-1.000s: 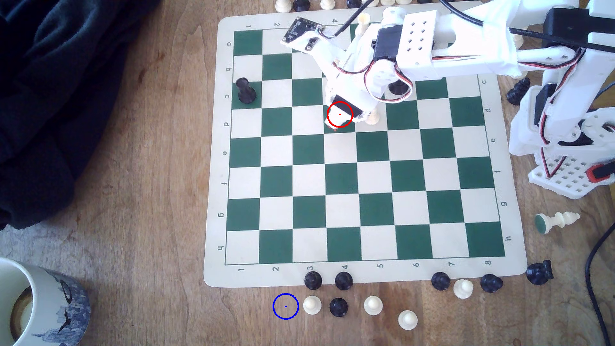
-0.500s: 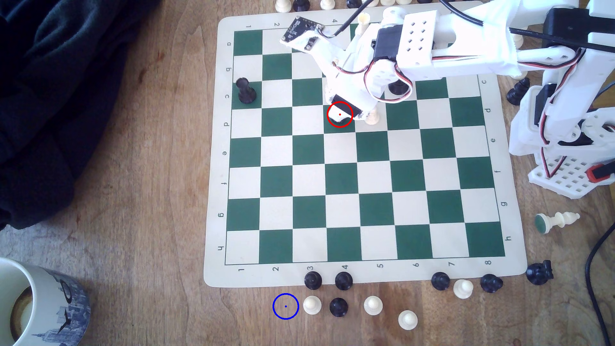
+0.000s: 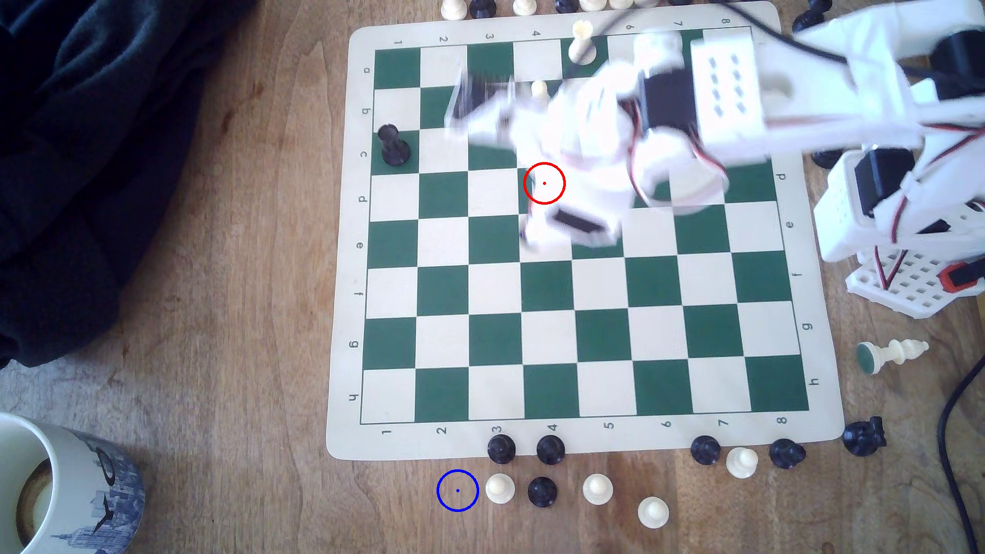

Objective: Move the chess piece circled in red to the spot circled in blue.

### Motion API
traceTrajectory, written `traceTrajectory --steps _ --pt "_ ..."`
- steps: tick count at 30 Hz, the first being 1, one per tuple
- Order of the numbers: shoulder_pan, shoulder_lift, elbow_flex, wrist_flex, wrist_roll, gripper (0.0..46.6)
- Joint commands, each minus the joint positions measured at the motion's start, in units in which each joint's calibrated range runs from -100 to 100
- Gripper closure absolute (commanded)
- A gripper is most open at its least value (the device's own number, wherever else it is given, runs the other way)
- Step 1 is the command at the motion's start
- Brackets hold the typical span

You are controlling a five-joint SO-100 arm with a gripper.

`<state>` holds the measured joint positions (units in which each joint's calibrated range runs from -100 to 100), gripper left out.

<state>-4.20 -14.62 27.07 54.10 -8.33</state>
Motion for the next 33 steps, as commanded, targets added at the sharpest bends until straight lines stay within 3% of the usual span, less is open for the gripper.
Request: traceTrajectory --steps 1,15,24,33 --pt "-8.4 -2.3 -10.3 1.6 0.0 46.4" --pt "-20.6 22.3 -44.5 5.1 0.1 46.4" --pt "-21.3 37.1 -59.6 5.8 0.8 46.4" --pt "-19.9 43.2 -63.5 5.7 1.1 46.4"
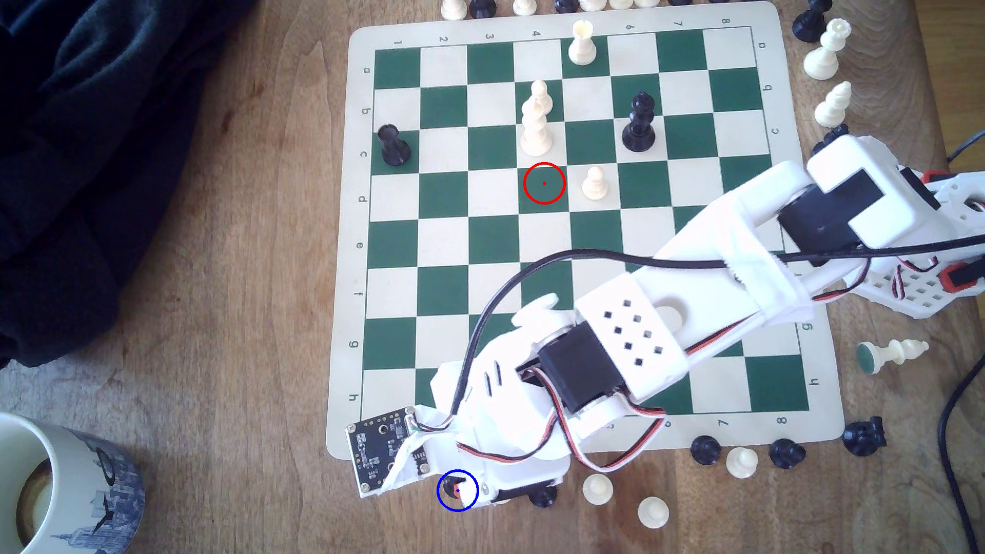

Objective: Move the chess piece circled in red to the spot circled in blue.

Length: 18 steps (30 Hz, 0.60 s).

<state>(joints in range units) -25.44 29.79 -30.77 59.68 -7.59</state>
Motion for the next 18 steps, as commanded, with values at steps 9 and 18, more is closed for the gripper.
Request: traceTrajectory --steps 9,18 --pt "2.9 1.7 -5.9 -0.2 0.7 46.4" --pt "3.1 2.8 -5.9 -0.1 0.8 46.3"
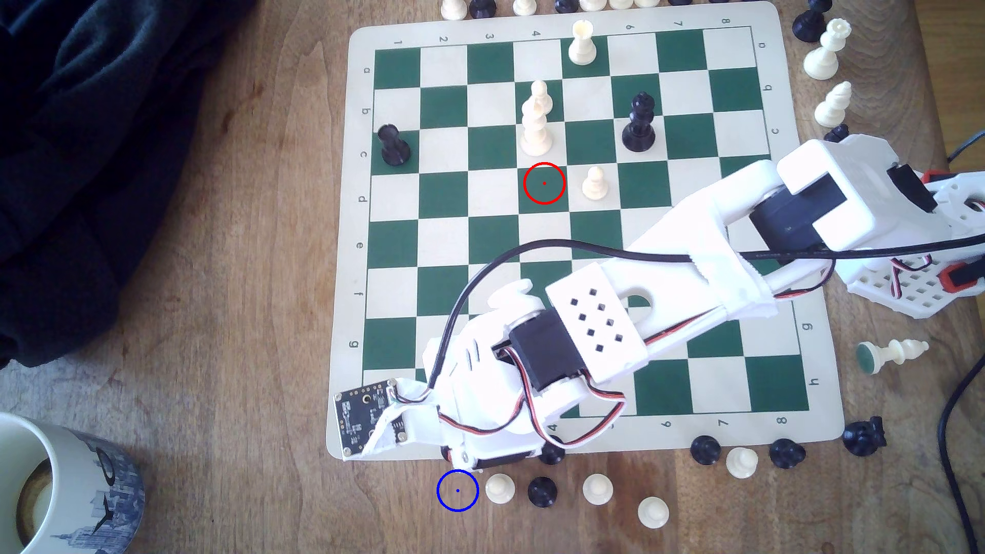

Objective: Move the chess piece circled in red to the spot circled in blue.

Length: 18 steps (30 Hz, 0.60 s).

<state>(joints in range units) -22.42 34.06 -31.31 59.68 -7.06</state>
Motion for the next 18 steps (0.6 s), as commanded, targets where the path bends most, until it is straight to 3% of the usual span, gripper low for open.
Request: traceTrajectory --steps 1,18 --pt "0.1 -1.2 -5.4 -0.1 0.3 46.3" --pt "-0.2 1.1 -6.3 -0.1 0.3 46.1"
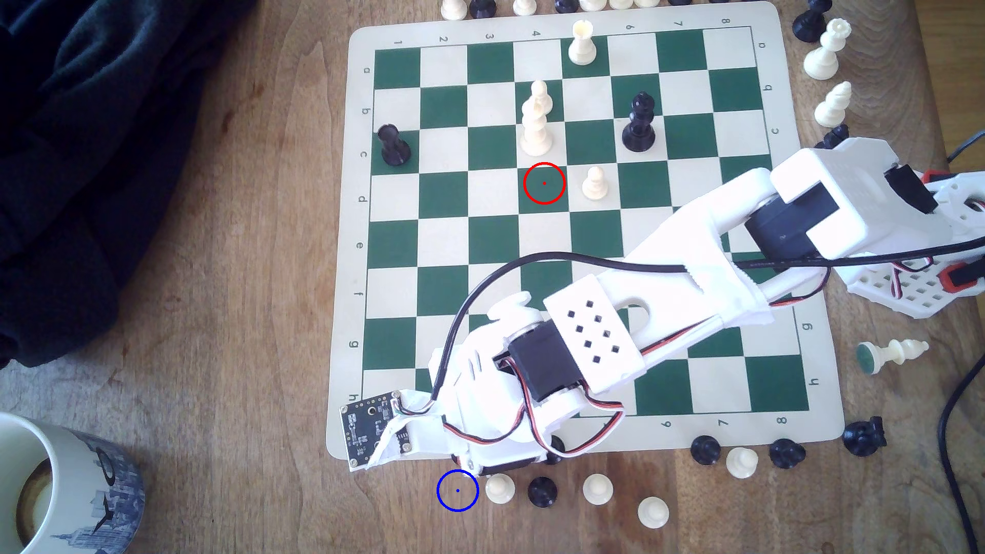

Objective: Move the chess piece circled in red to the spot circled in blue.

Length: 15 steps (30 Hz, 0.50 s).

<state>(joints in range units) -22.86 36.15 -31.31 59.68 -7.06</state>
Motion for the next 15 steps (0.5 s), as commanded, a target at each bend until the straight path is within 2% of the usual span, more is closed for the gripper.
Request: traceTrajectory --steps 1,11,15 --pt "0.3 -0.9 -6.4 -0.1 0.3 46.1" --pt "0.5 0.2 -7.7 0.4 0.5 45.6" --pt "0.5 0.0 -8.5 1.6 0.5 35.4"
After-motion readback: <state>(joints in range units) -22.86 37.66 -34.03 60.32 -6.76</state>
